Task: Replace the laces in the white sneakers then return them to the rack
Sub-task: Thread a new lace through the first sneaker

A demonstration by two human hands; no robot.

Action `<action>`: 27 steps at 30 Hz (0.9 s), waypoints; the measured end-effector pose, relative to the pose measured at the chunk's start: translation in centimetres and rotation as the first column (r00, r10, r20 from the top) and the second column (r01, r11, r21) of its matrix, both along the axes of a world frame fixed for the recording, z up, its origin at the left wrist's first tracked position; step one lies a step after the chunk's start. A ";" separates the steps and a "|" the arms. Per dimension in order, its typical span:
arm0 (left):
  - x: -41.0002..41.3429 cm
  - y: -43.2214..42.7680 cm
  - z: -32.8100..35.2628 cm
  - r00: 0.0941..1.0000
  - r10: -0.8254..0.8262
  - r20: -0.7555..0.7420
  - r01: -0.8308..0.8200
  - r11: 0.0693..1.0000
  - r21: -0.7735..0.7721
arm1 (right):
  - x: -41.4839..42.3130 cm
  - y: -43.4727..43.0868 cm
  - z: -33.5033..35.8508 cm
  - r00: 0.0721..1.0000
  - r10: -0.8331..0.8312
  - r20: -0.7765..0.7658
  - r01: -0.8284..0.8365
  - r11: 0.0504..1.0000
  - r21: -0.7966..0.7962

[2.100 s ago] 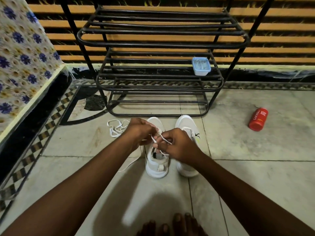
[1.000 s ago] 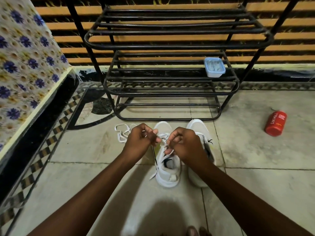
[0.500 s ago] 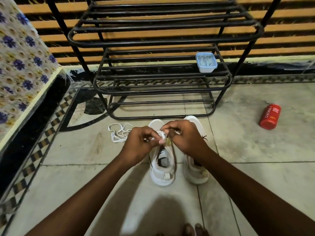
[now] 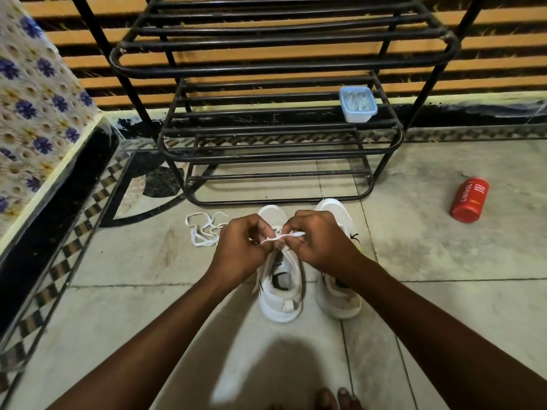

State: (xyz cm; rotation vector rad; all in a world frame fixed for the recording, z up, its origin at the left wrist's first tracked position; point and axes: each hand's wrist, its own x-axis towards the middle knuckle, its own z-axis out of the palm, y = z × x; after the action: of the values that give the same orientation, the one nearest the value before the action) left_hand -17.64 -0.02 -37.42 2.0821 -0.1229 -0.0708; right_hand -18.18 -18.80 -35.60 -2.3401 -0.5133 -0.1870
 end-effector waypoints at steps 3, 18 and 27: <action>0.2 0.4 0.3 0.995 -0.009 -0.099 -0.013 0.976 -0.217 | -0.2 -0.1 -0.2 0.998 -0.007 0.057 0.008 1.000 -0.026; 0.0 1.1 1.2 0.984 0.063 0.169 -0.060 0.998 -0.022 | -0.5 -0.6 -1.0 0.983 -0.156 0.093 0.151 0.987 0.063; -0.7 2.4 -0.8 0.960 0.255 0.116 -0.265 0.962 0.072 | -2.4 -0.9 -1.4 0.929 -0.363 -0.070 0.367 0.927 0.072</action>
State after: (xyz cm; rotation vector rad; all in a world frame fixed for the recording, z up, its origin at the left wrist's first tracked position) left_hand -18.33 2.37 -38.19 2.1717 0.0928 0.1980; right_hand -20.53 -19.69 -37.01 -2.3320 -0.0345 -0.3093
